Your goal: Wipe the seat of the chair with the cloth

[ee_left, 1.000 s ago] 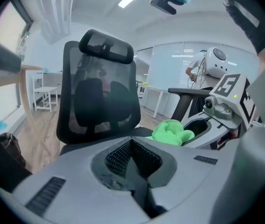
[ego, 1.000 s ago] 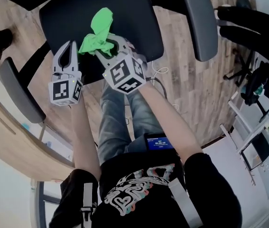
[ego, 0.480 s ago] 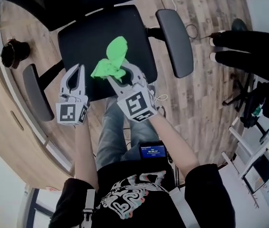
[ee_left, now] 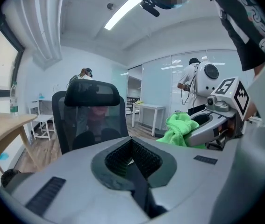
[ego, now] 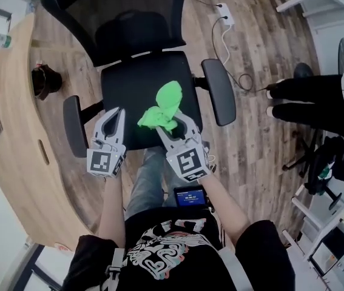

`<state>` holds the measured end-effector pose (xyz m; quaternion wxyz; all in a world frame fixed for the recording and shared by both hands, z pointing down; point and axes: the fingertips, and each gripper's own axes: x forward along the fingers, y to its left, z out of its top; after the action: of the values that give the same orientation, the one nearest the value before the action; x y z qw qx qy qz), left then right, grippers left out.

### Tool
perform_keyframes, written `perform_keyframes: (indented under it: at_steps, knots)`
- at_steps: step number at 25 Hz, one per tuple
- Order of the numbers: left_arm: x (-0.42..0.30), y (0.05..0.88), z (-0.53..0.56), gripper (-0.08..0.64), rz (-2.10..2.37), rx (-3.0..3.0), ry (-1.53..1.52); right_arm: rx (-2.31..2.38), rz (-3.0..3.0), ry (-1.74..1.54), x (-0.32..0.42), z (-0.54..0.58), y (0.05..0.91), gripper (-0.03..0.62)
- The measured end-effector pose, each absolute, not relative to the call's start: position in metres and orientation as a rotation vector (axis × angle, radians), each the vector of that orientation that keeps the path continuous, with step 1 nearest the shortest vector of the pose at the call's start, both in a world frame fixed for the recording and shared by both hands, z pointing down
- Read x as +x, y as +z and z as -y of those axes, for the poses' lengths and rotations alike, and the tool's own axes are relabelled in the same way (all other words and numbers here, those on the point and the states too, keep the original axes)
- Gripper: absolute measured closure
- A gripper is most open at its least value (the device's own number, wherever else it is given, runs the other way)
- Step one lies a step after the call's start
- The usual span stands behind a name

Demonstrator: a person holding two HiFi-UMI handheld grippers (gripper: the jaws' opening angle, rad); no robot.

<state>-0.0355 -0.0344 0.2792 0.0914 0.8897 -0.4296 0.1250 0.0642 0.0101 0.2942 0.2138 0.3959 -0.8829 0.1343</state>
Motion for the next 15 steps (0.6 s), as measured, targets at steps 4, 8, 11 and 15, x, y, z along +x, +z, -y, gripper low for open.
perform_keyframes:
  at_steps: [4,8,11,15]
  knots:
    - [-0.036,0.24,0.031,0.558,1.301,2.664,0.368,1.146,2.45,0.337,0.077,-0.009,0.257,0.445]
    - [-0.043,0.2,0.02,0.558,1.29,2.703,0.345,1.191,2.453,0.323,0.084,-0.011,0.222,0.445]
    - [-0.046,0.171,0.016,0.558,1.289,2.741,0.339,1.215,2.463,0.298,0.089,-0.011,0.198,0.445]
    - [-0.05,0.143,0.01,0.558,1.286,2.761,0.331,1.25,2.468,0.269,0.095,-0.014,0.171,0.445]
